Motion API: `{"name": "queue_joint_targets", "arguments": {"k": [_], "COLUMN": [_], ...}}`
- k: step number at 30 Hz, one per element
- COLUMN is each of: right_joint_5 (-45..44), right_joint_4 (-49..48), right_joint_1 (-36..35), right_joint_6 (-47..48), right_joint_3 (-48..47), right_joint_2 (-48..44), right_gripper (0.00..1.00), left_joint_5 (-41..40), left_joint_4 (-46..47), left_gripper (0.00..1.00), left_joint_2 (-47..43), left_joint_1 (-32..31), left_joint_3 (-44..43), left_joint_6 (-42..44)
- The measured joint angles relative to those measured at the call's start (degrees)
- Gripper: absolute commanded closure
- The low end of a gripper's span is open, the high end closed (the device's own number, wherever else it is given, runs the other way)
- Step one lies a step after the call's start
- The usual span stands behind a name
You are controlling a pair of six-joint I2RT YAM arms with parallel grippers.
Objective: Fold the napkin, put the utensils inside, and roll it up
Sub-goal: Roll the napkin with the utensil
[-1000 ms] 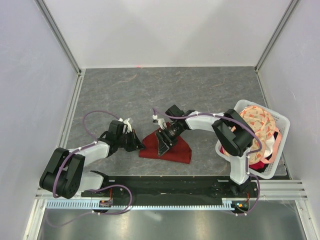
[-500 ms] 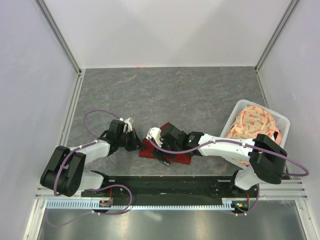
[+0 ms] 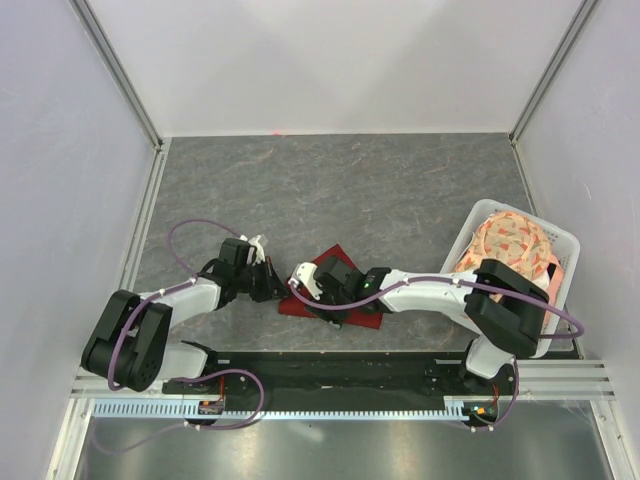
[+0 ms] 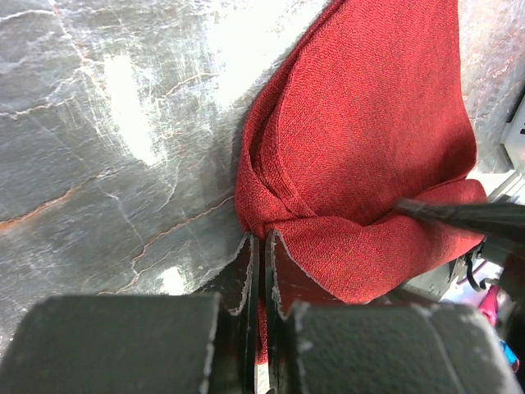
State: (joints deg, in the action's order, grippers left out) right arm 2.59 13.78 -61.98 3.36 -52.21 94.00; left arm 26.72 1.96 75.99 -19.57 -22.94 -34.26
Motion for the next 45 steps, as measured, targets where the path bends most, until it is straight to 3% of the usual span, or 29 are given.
{"name": "queue_joint_targets", "arguments": {"k": [2, 7, 12, 19, 32, 38, 45], "right_joint_5": [0.7, 7.0, 16.8, 28.6, 42.9, 45.2, 45.8], "right_joint_4": [0.1, 1.2, 3.3, 6.7, 15.5, 17.1, 17.6], "right_joint_1": [0.5, 4.2, 8.6, 12.7, 17.9, 18.3, 18.6], "right_joint_6": [-0.2, -0.6, -0.5, -0.6, -2.6, -2.9, -3.6], "right_joint_3": [0.0, -1.2, -3.5, -7.8, -16.1, -17.0, -17.2], "right_joint_2": [1.1, 2.1, 5.0, 10.1, 20.1, 21.6, 22.1], "right_gripper": [0.61, 0.69, 0.70, 0.71, 0.70, 0.69, 0.68], "left_joint_5": [0.0, -1.2, -6.3, -9.8, -5.0, -3.8, -2.9], "left_joint_4": [-0.2, -2.6, -8.3, -10.5, -6.8, -4.4, -1.0], "left_gripper": [0.85, 0.43, 0.37, 0.43, 0.55, 0.68, 0.95], "left_joint_2": [0.0, -0.8, -5.7, -12.6, -14.5, -13.8, -9.8], "left_joint_1": [0.0, 0.0, 0.0, 0.0, 0.0, 0.0, 0.0], "left_joint_3": [-0.1, -1.4, -4.8, -4.9, 1.4, 2.9, 3.8], "left_joint_6": [0.0, 0.3, 0.9, 1.0, 1.0, 0.9, 0.5]}}
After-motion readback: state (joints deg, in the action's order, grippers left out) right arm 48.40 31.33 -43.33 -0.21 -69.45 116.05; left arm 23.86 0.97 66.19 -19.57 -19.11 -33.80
